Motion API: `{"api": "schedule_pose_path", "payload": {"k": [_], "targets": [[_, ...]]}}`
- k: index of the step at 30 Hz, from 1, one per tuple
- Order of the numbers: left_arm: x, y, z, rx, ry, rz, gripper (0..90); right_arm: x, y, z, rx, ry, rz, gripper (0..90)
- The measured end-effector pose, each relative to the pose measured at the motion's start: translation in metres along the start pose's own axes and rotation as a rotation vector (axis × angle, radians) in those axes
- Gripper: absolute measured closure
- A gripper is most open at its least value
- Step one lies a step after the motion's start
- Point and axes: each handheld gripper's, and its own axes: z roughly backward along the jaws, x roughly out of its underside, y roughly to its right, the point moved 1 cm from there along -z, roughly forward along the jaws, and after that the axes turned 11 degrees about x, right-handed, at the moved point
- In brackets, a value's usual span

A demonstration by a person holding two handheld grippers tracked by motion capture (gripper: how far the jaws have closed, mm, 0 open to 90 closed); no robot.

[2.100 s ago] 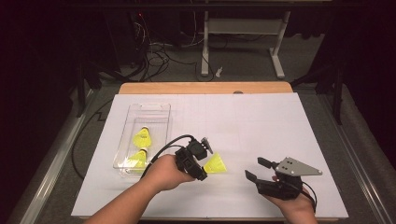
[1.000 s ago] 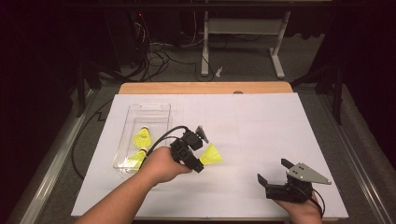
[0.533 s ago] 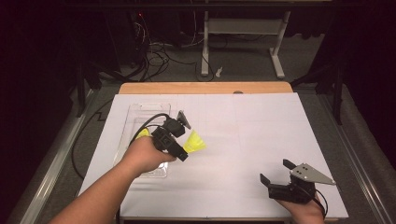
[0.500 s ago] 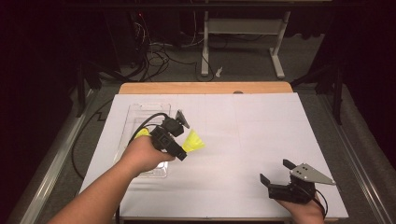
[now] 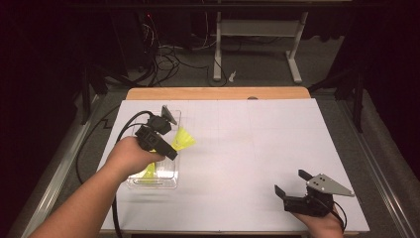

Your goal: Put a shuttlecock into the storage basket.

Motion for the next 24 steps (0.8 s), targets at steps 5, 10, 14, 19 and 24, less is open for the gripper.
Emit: {"api": "schedule_pose_path", "payload": {"k": [5,10,14,19,24], "targets": [[0.005,-0.013,0.001,-0.004,0.013,0.04,64.0,0.0,0.0,0.0,0.001,-0.002,0.001,5.3],[0.01,-0.026,-0.002,-0.012,0.015,0.088,64.0,0.0,-0.001,0.0,-0.004,-0.004,0.003,5.5],[0.014,-0.035,-0.004,-0.021,0.02,0.117,64.0,0.0,-0.001,0.0,-0.003,-0.007,0.003,5.8],[0.018,-0.045,-0.012,-0.033,0.018,0.159,64.0,0.0,-0.003,0.0,-0.007,-0.007,0.006,6.2],[0.02,-0.048,-0.021,-0.033,0.011,0.174,64.0,0.0,-0.003,0.0,-0.005,-0.01,0.002,6.6]]}}
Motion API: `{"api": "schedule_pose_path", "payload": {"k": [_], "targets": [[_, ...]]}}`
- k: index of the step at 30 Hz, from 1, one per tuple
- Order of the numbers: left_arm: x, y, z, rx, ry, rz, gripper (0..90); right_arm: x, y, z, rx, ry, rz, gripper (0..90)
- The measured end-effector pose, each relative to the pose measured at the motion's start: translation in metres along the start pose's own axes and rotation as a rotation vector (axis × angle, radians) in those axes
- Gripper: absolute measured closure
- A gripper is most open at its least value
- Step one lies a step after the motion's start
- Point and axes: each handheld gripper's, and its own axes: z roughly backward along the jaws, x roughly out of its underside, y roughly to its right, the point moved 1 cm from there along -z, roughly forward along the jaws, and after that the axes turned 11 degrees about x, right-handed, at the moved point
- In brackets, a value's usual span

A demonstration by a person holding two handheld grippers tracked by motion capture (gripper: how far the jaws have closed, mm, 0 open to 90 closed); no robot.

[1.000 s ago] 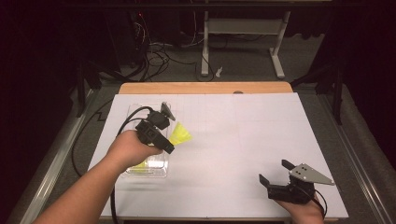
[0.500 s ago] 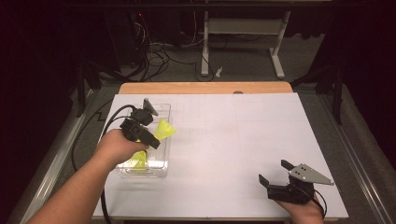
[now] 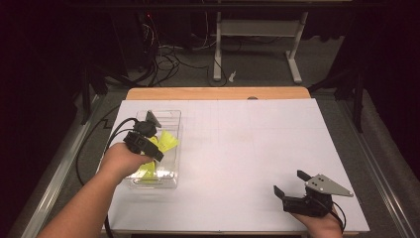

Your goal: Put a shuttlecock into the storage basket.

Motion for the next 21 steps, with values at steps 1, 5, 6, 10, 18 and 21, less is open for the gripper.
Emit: {"api": "schedule_pose_path", "payload": {"k": [1,5,6,10,18,21], "targets": [[0.0,-0.001,-0.002,-0.002,0.006,0.007,64.0,0.0,0.0,0.0,0.001,-0.001,-0.002,6.6],[0.0,-0.005,-0.006,-0.013,0.006,0.031,64.0,0.0,0.001,0.0,0.002,-0.002,-0.003,7.0],[0.0,-0.005,-0.007,-0.012,0.007,0.032,64.0,0.0,0.001,0.0,0.003,-0.003,-0.003,7.1],[0.0,-0.008,-0.012,-0.018,-0.002,0.046,64.0,0.001,0.001,0.0,0.004,-0.005,-0.004,7.4],[0.007,-0.009,-0.011,-0.006,-0.016,0.052,64.0,0.001,0.002,-0.001,0.003,-0.01,-0.005,8.0],[0.011,-0.008,-0.008,0.0,-0.008,0.058,64.1,0.001,0.001,-0.001,0.005,-0.008,-0.002,8.2]]}}
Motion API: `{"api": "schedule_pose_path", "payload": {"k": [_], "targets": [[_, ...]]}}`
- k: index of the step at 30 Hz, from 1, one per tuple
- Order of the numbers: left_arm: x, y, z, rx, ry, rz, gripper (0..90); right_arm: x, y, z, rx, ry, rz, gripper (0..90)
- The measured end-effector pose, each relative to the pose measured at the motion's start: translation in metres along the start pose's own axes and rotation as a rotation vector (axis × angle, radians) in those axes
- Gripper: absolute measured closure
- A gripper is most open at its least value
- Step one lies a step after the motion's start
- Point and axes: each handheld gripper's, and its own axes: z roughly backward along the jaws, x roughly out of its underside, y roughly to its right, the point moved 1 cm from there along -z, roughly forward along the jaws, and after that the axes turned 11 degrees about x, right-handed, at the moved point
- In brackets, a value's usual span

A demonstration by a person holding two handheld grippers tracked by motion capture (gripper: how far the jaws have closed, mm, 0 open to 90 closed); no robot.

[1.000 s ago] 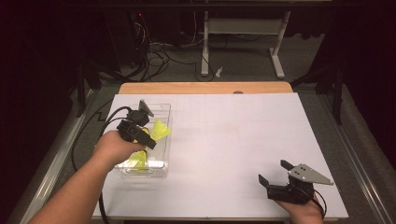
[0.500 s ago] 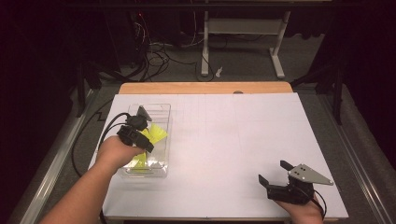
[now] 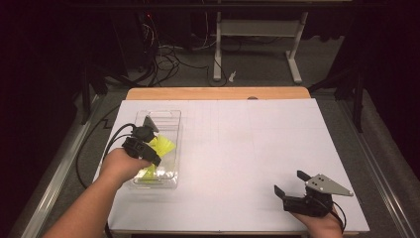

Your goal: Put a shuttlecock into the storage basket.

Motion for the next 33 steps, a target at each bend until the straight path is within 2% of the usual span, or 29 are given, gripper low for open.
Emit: {"api": "schedule_pose_path", "payload": {"k": [6,12,19,27,33], "targets": [[0.012,0.009,0.006,0.012,-0.002,-0.02,64.0,-0.001,-0.002,0.0,0.0,-0.001,0.003,8.6],[0.021,0.018,0.002,0.028,-0.012,-0.032,64.0,-0.002,-0.004,0.001,0.002,-0.002,0.005,9.4],[0.023,0.016,-0.008,0.044,-0.026,-0.021,64.0,-0.001,-0.004,0.002,0.004,-0.002,0.006,10.1],[0.024,0.011,-0.013,0.041,-0.046,-0.019,64.1,-0.001,-0.004,0.001,0.002,-0.007,0.008,10.7],[0.024,0.006,-0.016,0.033,-0.068,-0.001,64.1,-0.001,-0.004,0.001,0.002,-0.006,0.009,11.2]]}}
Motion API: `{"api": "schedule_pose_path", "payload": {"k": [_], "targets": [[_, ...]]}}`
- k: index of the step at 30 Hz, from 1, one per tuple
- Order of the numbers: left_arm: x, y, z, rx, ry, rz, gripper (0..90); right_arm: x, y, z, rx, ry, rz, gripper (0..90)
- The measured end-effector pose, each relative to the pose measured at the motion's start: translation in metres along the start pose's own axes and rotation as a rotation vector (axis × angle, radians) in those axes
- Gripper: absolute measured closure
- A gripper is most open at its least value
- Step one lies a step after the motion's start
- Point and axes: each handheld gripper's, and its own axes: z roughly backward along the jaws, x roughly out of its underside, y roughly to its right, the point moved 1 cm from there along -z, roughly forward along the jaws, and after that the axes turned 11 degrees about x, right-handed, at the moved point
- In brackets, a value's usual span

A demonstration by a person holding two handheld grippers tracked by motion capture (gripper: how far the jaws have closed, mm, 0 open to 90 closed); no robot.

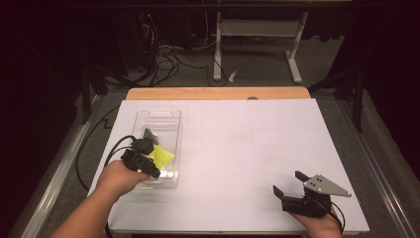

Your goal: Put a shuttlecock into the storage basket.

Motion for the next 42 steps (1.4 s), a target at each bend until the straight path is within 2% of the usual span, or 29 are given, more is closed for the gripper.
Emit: {"api": "schedule_pose_path", "payload": {"k": [10,15,30,42], "targets": [[-0.007,-0.004,-0.013,-0.012,-0.06,-0.002,64.0,0.0,0.0,-0.001,0.0,-0.002,0.0,11.8],[-0.01,-0.005,-0.016,-0.012,-0.069,0.001,64.0,0.001,0.001,-0.001,0.0,-0.002,-0.002,12.1],[-0.01,-0.006,-0.017,-0.009,-0.077,-0.003,63.8,0.001,0.001,-0.001,-0.002,-0.005,-0.005,12.7],[-0.008,-0.007,-0.015,0.009,-0.058,-0.007,63.2,0.0,0.001,0.001,0.002,0.001,-0.017,12.8]]}}
